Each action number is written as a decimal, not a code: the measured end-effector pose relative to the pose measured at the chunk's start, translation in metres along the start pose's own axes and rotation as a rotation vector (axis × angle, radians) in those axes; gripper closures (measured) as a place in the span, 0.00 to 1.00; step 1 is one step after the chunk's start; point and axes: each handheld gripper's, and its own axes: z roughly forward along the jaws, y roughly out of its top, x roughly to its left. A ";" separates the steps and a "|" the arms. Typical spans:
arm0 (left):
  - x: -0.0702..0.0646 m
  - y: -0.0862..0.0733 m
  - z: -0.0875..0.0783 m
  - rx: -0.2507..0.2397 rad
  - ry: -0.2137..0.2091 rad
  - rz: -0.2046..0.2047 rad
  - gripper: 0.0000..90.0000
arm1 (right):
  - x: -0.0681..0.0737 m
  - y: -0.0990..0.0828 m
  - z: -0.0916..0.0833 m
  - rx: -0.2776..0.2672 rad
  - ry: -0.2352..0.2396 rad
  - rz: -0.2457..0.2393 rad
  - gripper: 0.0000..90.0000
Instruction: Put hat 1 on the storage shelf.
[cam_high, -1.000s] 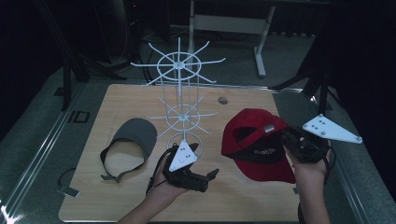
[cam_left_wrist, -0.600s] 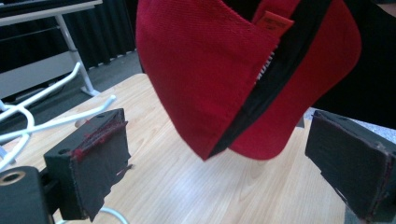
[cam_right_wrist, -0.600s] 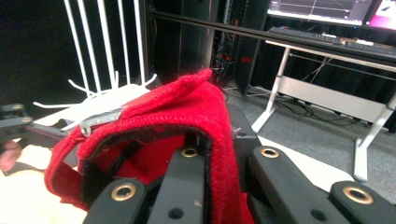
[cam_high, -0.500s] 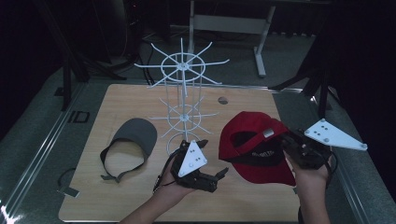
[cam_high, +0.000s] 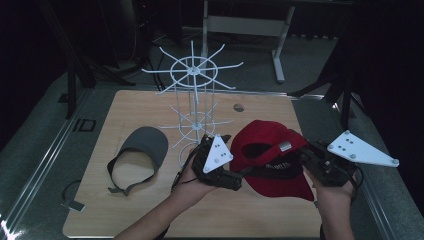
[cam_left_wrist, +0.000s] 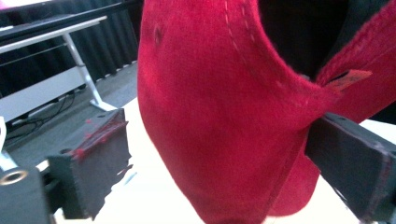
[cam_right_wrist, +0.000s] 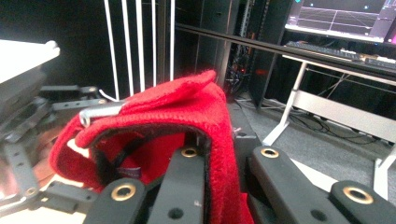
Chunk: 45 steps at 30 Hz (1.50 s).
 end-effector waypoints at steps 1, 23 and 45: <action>0.000 0.002 0.000 -0.005 0.000 0.006 0.10 | 0.000 0.000 0.000 -0.001 0.003 -0.001 0.97; -0.008 0.013 0.006 0.028 0.107 0.065 0.91 | -0.002 -0.010 0.000 0.013 -0.004 0.013 0.97; -0.012 0.045 0.009 0.005 0.075 0.078 0.96 | -0.003 -0.050 -0.020 0.040 0.013 0.095 0.95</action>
